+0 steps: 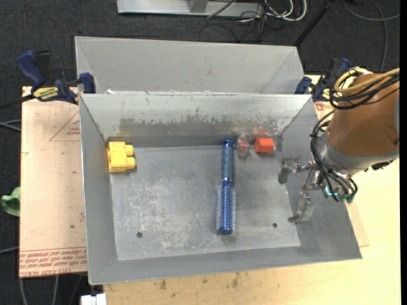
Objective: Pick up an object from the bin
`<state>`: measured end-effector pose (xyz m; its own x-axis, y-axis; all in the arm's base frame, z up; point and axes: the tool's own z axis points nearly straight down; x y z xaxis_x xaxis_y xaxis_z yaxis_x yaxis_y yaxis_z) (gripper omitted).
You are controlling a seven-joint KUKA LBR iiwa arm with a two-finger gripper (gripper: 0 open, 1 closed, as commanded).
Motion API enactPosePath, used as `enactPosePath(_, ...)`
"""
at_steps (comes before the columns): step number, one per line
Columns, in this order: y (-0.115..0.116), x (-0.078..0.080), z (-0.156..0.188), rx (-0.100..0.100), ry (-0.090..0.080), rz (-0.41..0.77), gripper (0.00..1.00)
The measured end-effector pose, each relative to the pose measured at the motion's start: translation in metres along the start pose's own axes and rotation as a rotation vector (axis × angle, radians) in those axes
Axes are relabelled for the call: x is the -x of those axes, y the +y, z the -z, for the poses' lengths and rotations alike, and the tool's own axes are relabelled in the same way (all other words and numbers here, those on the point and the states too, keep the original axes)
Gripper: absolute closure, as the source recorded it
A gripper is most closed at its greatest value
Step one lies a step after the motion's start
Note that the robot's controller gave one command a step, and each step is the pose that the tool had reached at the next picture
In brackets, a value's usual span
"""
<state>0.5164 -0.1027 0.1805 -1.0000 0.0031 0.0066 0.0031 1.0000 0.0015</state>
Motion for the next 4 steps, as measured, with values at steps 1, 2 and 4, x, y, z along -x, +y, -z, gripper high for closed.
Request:
enactPosePath(1, 0.086, -0.011, -0.091, 0.003, 0.001, 0.030, 0.00)
enactPosePath(2, 0.138, 0.004, -0.111, 0.000, -0.007, 0.313, 0.00)
enactPosePath(4, 0.152, 0.117, -0.060, -0.004, -0.011, 0.786, 0.00)
